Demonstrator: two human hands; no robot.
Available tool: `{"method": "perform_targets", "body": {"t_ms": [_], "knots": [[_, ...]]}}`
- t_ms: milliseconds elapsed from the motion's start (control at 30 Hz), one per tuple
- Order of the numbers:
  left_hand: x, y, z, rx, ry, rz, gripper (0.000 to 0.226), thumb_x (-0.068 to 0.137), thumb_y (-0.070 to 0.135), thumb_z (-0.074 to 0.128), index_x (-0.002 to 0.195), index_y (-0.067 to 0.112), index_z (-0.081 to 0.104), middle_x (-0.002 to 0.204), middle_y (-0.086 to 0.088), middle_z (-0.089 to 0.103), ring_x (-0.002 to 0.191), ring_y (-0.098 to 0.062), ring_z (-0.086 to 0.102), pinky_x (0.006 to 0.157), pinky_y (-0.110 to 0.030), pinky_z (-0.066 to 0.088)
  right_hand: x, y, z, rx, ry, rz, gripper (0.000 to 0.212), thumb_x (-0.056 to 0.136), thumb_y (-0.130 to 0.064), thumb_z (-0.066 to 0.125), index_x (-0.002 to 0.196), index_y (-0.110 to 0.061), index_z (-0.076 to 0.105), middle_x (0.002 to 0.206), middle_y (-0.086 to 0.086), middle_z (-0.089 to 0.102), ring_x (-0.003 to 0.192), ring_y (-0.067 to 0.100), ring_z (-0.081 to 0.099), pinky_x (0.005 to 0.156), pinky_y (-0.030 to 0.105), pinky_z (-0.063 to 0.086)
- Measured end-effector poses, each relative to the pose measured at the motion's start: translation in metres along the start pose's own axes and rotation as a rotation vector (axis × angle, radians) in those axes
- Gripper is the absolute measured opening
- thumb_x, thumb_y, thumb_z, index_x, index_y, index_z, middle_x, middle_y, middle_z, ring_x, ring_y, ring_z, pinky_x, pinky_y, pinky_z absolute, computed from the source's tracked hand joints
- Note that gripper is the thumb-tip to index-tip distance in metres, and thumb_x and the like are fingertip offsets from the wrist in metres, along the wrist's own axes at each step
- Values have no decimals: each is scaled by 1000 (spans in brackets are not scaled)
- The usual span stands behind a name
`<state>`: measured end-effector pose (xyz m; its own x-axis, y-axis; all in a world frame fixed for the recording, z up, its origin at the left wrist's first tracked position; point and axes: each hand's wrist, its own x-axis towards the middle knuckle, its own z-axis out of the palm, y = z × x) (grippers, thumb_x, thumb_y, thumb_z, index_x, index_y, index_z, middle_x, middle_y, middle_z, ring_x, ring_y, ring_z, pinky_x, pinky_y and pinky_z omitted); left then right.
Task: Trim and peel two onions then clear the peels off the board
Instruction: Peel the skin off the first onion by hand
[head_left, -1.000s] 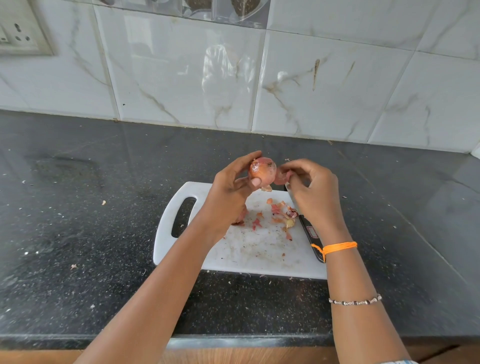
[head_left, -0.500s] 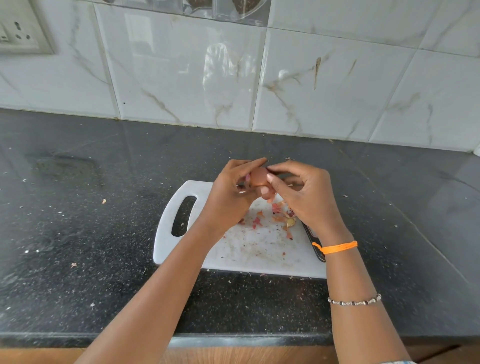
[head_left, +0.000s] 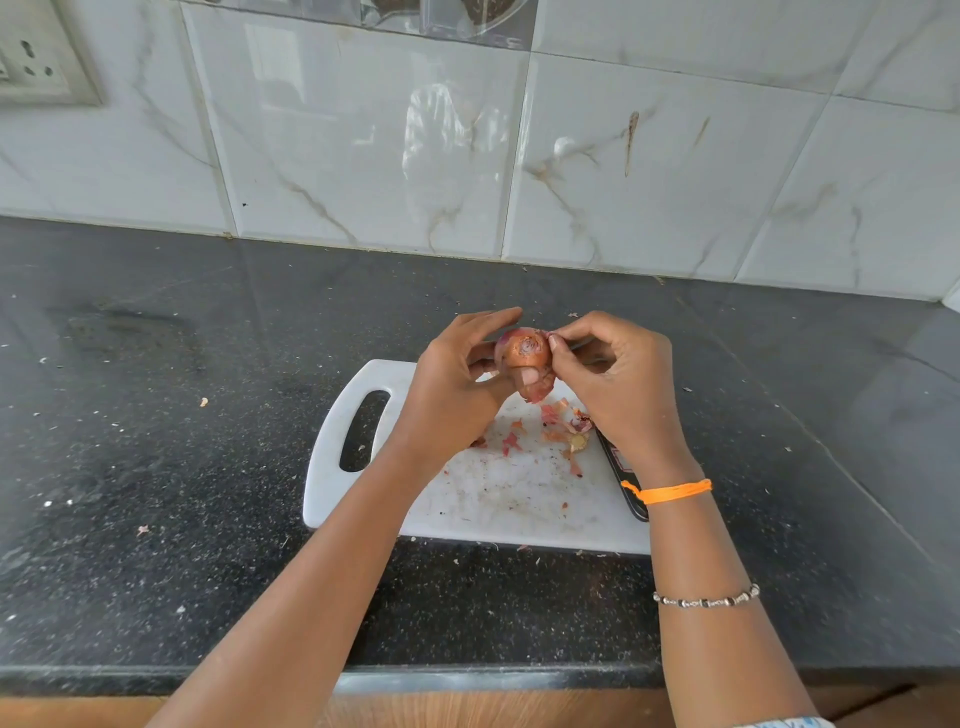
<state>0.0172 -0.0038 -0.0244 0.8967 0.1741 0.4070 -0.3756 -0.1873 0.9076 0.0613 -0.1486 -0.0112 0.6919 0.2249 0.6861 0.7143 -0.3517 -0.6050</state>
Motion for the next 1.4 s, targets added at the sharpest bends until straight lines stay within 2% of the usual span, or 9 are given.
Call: {"method": "perform_targets", "body": {"t_ms": [233, 433, 533, 667, 800, 933, 1067, 1233, 1400], "knots": [[-1, 1, 0, -108, -77, -117, 45, 89, 7, 61, 133, 11, 51, 107, 7, 66, 85, 12, 63, 72, -4, 45, 3, -5, 0, 233, 102, 172, 9, 84, 0, 67, 76, -6, 68, 68, 0, 68, 61, 6, 68, 58, 18, 54], [0, -2, -3, -128, -10, -129, 46, 83, 0, 67, 124, 20, 60, 111, 7, 67, 99, -3, 65, 72, -14, 50, 3, 2, -1, 234, 53, 278, 14, 79, 0, 72, 73, -11, 67, 71, 0, 70, 63, 12, 70, 63, 24, 58], [0, -3, -4, -150, 4, -111, 48, 82, -6, 65, 117, 26, 60, 121, 1, 61, 102, -6, 63, 69, -16, 51, 1, 10, -2, -27, -36, 306, 11, 82, -7, 70, 79, -18, 68, 75, -10, 68, 71, 1, 66, 70, 19, 55], [0, -2, -5, -204, 16, -123, 52, 81, -5, 67, 121, 27, 54, 124, -1, 59, 102, -4, 64, 74, -15, 52, 0, 5, -2, 254, -248, 505, 23, 91, -29, 61, 105, -12, 62, 95, 5, 70, 84, 16, 71, 80, 38, 58], [0, -1, -5, -235, 10, -125, 47, 77, -1, 71, 119, 17, 58, 131, 5, 53, 106, -7, 64, 81, -21, 54, 0, -8, -2, 531, -317, 516, 33, 80, -9, 71, 111, -5, 59, 92, 8, 71, 77, 18, 71, 70, 26, 58], [0, -2, -6, -169, -52, -144, 37, 86, 12, 67, 117, 31, 61, 134, 5, 50, 108, -8, 61, 91, -27, 51, 0, -5, -8, 610, -261, 513, 42, 63, -10, 79, 104, -11, 65, 97, 14, 71, 92, 31, 70, 80, 37, 58], [0, -1, -4, -139, -111, -190, 33, 92, 18, 59, 121, 32, 57, 130, 0, 54, 108, -15, 60, 92, -28, 51, 1, -4, -10, 580, -209, 488, 33, 72, 5, 73, 100, -11, 66, 88, 11, 70, 80, 19, 71, 70, 25, 57], [0, 1, -2, -150, -94, -172, 51, 83, 30, 65, 132, 21, 54, 126, -3, 59, 103, -12, 64, 94, -29, 51, 1, -6, -7, 572, -217, 491, 35, 72, 9, 72, 100, -11, 66, 91, 16, 67, 80, 24, 70, 74, 33, 59], [-1, 2, -1, -188, -77, -162, 48, 87, 15, 64, 133, 18, 51, 118, -1, 64, 97, -10, 66, 92, -27, 51, 2, -7, -9, 540, -203, 484, 26, 76, 12, 68, 93, -8, 64, 84, 7, 65, 71, 7, 68, 63, 19, 55]]}}
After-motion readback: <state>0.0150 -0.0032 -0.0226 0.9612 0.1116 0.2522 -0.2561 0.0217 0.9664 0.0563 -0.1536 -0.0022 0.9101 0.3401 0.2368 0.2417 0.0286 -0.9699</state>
